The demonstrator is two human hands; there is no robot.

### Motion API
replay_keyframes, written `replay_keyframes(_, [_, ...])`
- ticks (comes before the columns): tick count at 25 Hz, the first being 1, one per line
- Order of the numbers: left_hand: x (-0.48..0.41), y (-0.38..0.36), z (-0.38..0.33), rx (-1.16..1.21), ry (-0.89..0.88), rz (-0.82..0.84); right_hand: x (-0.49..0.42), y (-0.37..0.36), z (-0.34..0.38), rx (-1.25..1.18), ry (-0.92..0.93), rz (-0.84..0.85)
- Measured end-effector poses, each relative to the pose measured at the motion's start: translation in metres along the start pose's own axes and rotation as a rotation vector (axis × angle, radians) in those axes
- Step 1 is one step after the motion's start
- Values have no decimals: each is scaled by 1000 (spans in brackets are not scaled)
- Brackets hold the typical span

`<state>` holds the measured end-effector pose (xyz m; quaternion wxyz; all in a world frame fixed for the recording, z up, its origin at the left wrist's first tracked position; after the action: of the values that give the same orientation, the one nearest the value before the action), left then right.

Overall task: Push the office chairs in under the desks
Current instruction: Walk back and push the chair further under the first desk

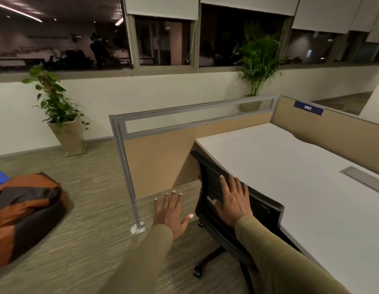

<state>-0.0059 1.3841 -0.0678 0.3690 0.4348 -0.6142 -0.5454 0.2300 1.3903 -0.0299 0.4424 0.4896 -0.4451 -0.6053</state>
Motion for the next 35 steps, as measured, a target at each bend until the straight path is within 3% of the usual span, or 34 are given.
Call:
replay_keyframes(4, [-95,15,-12,-5,-137,-32,-60,-12,-23,34,-154,67])
replay_keyframes(9, [-216,42,-25,-29,-275,-45,-114,-6,-27,-13,-211,271])
replay_keyframes(15, [-300,40,-49,-44,-550,81,-115,-1,-33,-27,-360,305])
replay_keyframes(20, [-298,40,-30,24,-745,63,-99,6,-22,45,-607,365])
replay_keyframes(24, [-280,43,-3,40,-825,92,-60,11,-6,7,-741,275])
replay_keyframes(35, [-186,48,35,0,-907,-35,33,15,68,-10,-796,200])
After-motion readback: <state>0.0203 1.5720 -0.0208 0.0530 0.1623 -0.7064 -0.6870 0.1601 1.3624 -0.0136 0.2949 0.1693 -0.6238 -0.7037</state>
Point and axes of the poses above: each hand's wrist, its own x-axis away from the middle knuckle, its own y-axis out of the back of the hand, z = x × y, the point moved 2 cm from there along -x, towards the middle knuckle, and after that the axes turned 9 degrees about -y, right-handed, at the moved point
